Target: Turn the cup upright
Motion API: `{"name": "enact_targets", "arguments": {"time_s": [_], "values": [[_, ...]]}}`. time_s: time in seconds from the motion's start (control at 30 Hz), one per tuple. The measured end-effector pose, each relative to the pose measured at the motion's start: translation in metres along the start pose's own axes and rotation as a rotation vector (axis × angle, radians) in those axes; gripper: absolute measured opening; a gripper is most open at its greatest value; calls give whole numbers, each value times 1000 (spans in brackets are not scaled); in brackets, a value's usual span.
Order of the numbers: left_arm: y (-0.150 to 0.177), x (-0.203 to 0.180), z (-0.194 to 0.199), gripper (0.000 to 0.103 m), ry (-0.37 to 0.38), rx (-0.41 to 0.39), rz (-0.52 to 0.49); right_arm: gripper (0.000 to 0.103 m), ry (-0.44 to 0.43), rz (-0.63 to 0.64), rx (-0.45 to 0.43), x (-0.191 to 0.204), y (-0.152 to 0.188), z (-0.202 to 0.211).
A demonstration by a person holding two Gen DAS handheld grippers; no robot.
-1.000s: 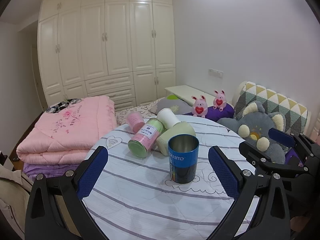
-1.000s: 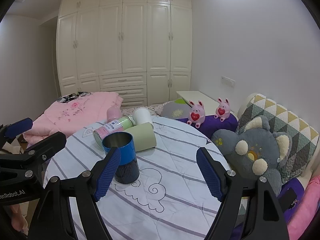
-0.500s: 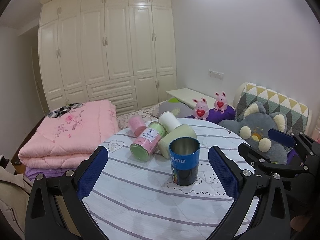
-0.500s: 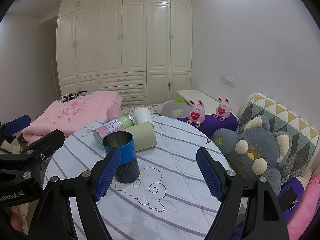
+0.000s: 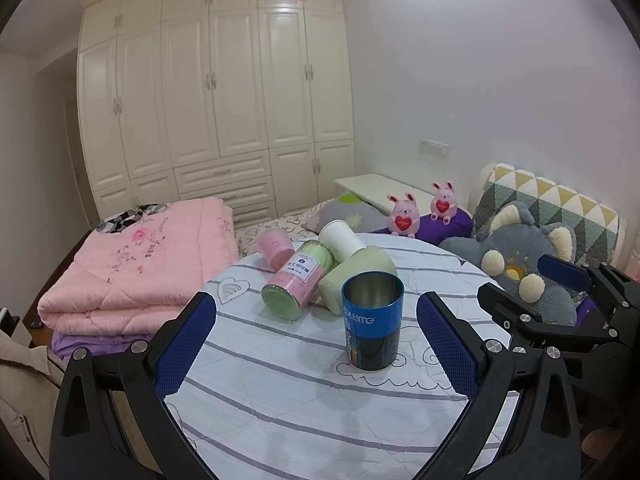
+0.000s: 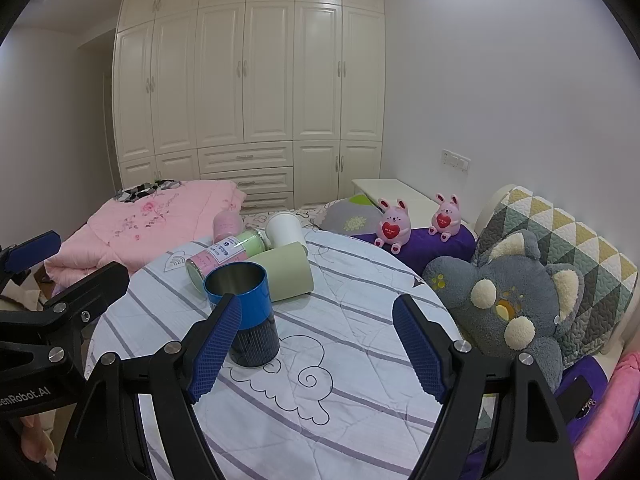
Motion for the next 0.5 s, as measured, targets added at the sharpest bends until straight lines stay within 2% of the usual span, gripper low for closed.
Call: {"name": "enact_targets", "arguments": {"time_s": [0.5], "values": [[6,1,-7,102,-9,19,-11,80,-1,-6,15,-3,4,-7]]}}
Point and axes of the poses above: each gripper's, at about its wrist camera, not at the fingertips, and z roughly against the way its jaws point, x to its left, y to its underside, the point moved 6 cm from there along -z, roughly the way its jaws point, and after that the axes turned 5 degrees about z, right-handed, at the moved point
